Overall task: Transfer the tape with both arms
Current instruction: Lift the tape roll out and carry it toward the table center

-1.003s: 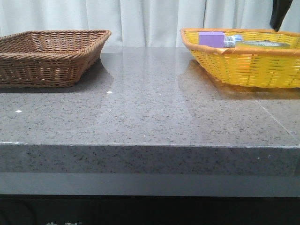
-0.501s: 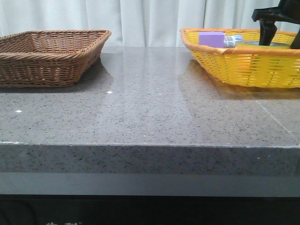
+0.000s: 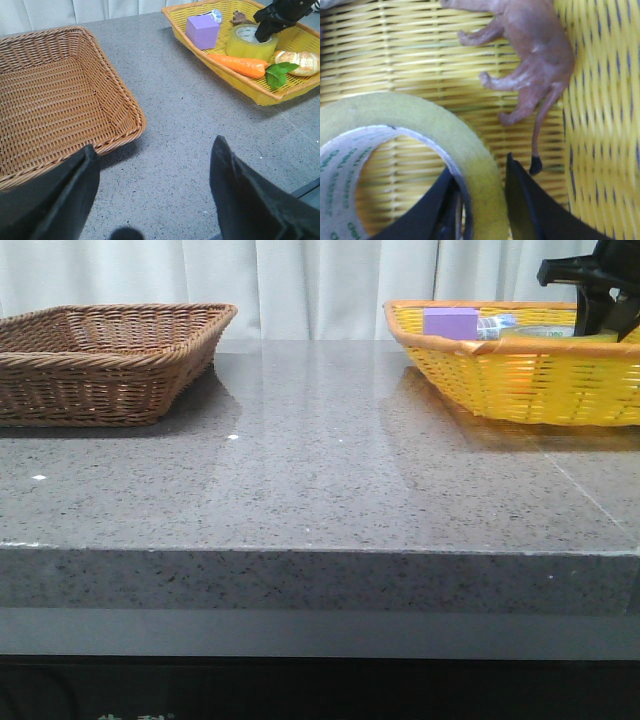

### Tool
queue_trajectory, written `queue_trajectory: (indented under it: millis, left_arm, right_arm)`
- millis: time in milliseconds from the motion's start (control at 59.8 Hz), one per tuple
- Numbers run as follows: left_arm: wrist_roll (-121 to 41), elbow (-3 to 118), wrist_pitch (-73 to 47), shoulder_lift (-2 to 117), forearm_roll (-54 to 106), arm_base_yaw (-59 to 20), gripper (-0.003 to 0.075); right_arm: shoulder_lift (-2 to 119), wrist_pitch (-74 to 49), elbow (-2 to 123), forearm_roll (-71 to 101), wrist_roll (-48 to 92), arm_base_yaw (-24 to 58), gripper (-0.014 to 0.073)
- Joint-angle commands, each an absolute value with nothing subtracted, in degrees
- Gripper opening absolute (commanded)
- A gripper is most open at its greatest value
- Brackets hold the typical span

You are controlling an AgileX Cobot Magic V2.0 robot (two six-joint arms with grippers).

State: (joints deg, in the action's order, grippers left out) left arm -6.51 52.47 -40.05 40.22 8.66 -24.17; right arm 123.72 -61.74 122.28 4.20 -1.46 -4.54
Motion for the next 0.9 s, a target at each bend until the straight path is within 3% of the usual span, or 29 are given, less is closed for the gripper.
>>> queue_trajectory:
  millis: [0,301,485,886]
  left_arm:
    - [-6.5,54.3,-35.8,40.6,9.7,-24.6,0.0473]
    - [-6.5,54.3,-35.8,40.6,9.7,-24.6,0.0473]
    - [-6.5,54.3,-35.8,40.6,9.7,-24.6,0.0473]
    - [-6.5,54.3,-35.8,40.6,9.7,-24.6,0.0473]
  right_arm:
    - [117.0,-60.0,125.7,4.7,-0.9,-4.8,0.0220]
    - [113.6,-61.0,127.0,7.1,-0.6,-4.6,0.0136]
    - [110.8,-61.2,127.0,11.1,3.6,-2.6,0.0136]
    - [106.9,-61.9,127.0,14.2,14.8,12.3,0.0136]
